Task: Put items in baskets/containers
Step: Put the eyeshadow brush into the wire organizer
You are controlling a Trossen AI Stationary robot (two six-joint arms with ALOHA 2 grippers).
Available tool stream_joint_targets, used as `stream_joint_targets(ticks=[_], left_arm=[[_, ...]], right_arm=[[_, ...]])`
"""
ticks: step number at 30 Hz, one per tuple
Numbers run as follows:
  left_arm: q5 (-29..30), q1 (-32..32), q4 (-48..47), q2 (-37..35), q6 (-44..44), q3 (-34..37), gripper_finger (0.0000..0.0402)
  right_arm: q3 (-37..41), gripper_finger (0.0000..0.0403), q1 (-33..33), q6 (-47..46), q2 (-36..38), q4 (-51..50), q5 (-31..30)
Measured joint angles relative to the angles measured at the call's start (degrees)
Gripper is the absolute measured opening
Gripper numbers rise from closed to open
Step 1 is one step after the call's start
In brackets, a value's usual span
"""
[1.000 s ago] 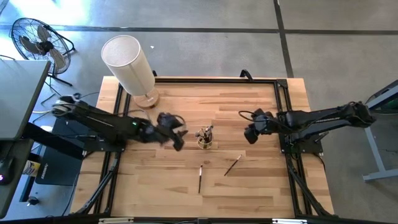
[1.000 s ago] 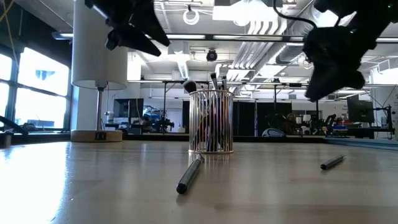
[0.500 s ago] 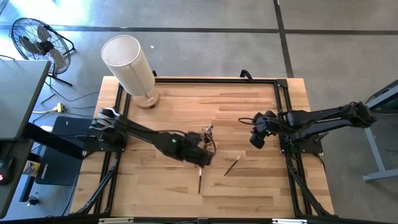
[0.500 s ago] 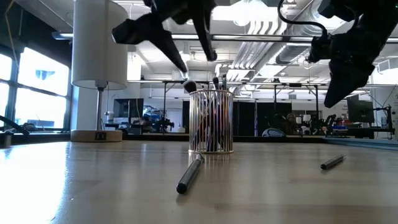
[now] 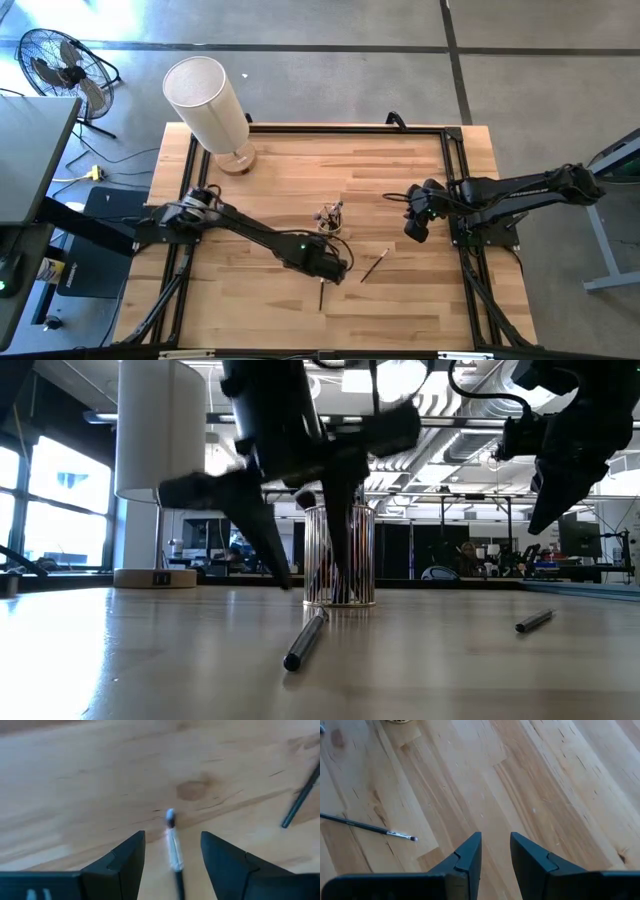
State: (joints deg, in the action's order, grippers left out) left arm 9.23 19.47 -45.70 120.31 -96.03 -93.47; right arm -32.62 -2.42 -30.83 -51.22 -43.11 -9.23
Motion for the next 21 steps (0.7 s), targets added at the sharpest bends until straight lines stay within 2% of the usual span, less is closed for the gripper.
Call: stream_joint_targets(ticks=[8,15,18,21], left_arm=[[-1.22,-1.14,4.26,3.98,0.00,-0.13,0.0188],[0.59,-1.14,4.18,4.25,-0.28,-0.13,0.0186],[0.13,-1.42,3.86,4.27,-0.30,-0.09,0.0168],[-0.47,-1.56,3.31,4.31,-0.31,-0.04,0.0131]], right_arm=[[0.00,0.0096,0.00,0.23,0.00,0.02,0.00],[0.00,0.0096,0.00,0.56,0.00,0.00,0.55],[0.00,0.0096,0.00,1.27,0.00,0.02,0.52],[0.00,0.0096,0.00,1.31,0.00,0.02,0.50]])
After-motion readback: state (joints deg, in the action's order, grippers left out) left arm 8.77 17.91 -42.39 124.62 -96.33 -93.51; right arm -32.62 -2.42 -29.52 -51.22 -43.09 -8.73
